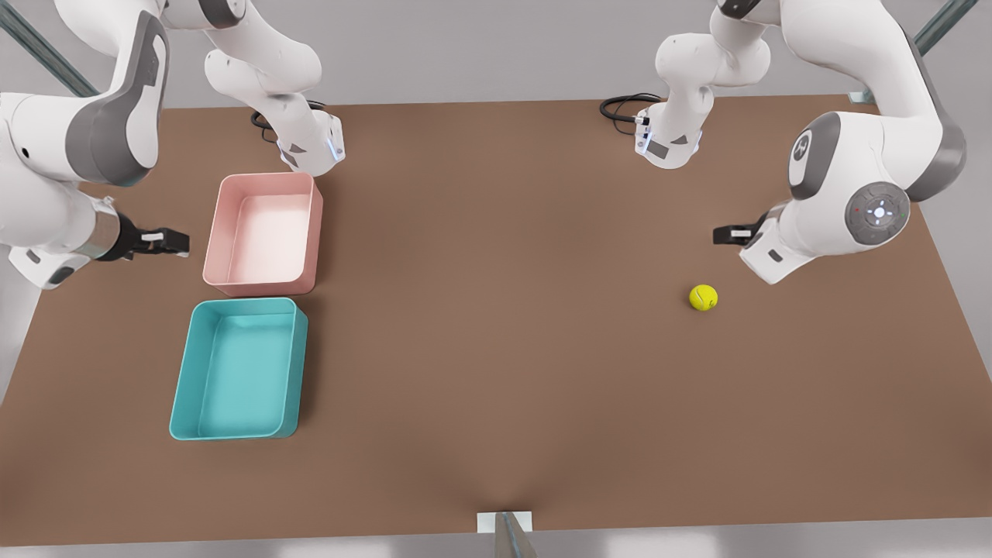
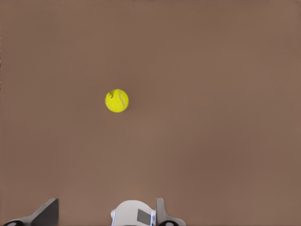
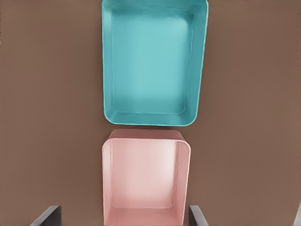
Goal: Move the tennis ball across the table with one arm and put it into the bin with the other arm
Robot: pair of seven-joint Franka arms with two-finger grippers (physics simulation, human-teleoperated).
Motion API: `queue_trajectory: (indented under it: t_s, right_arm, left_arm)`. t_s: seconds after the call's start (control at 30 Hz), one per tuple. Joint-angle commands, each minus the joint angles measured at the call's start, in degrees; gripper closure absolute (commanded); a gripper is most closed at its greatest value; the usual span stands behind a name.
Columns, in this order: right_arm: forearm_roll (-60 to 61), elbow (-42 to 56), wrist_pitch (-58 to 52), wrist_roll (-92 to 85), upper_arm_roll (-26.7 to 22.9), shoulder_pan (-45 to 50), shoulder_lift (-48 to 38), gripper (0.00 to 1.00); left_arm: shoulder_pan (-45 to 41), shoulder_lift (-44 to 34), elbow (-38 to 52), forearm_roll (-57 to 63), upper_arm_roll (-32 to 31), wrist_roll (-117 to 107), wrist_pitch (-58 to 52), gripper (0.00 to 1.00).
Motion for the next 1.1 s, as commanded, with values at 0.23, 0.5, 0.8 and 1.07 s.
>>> queue_trajectory:
  t_s: [0.23, 0.5, 0.8, 1.07]
  right_arm:
    - [-1.8, 0.9, 7.9, -3.9, -0.3, 1.8, 3.5, 0.0]
    - [-1.8, -0.1, 7.2, -3.1, -0.2, 2.7, 4.5, 0.0]
    - [-1.8, -0.1, 7.2, -3.6, -0.2, 2.6, 4.6, 0.0]
    - [-1.9, -0.1, 7.1, -3.8, -0.2, 3.2, 5.0, 0.0]
  left_arm:
    - [4.1, 2.3, -17.0, 0.2, 0.9, 45.0, 34.9, 0.79]
    - [9.7, 9.3, -27.0, 1.8, 5.4, 121.4, 43.6, 0.79]
    - [9.0, 9.1, -39.9, 14.7, 5.4, 108.5, 59.9, 0.79]
    - [7.9, 10.9, -41.7, 6.7, 5.1, 106.7, 56.8, 0.79]
